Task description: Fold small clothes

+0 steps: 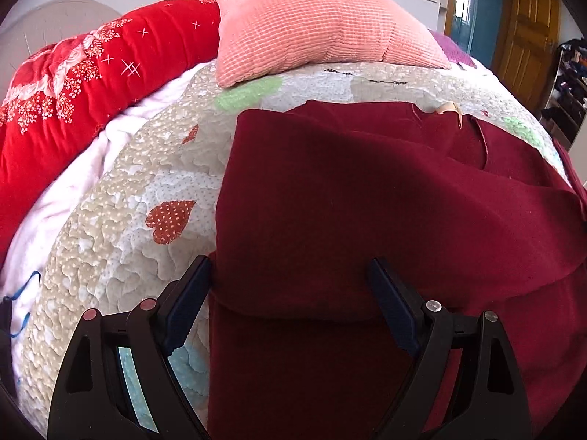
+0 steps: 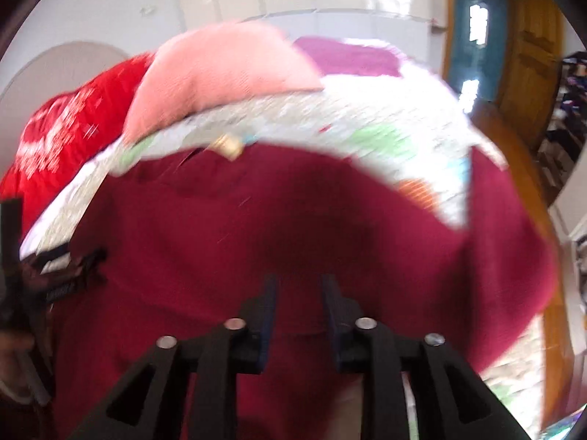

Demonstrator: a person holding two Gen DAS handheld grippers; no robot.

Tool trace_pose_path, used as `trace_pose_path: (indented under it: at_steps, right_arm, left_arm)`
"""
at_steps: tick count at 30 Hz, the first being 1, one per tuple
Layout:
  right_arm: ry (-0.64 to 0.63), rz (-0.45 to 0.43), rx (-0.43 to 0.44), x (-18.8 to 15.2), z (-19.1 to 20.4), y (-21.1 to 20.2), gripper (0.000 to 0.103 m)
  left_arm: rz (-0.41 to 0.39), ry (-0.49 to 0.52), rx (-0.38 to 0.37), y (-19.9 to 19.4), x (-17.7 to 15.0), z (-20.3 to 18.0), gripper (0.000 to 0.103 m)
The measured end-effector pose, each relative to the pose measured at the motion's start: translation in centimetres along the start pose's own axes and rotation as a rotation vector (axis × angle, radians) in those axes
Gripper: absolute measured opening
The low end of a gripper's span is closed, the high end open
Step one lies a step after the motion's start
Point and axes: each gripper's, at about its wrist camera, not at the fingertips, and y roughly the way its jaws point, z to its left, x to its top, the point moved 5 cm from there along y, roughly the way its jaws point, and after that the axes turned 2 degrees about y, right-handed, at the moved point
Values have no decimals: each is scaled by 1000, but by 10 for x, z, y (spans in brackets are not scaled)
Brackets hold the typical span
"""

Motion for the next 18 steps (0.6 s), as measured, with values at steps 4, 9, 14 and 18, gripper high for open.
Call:
trace_pose_path:
  at_steps: [4, 9, 14, 18]
  right_arm:
    - [159, -13, -105, 27, -66, 4, 59]
    - [239, 4, -182, 47, -109, 27, 59]
    - [265, 66, -255, 64, -144, 57, 62]
    - [296, 127, -208, 69, -154, 85, 62]
  left_arm:
    - [9, -44, -31, 3, -2, 6, 90]
    - [-22, -57, -58, -3, -4, 6, 90]
    - [-47, -111, -127, -9, -5, 13, 90]
    - [-45, -99, -115, -8, -2, 10, 90]
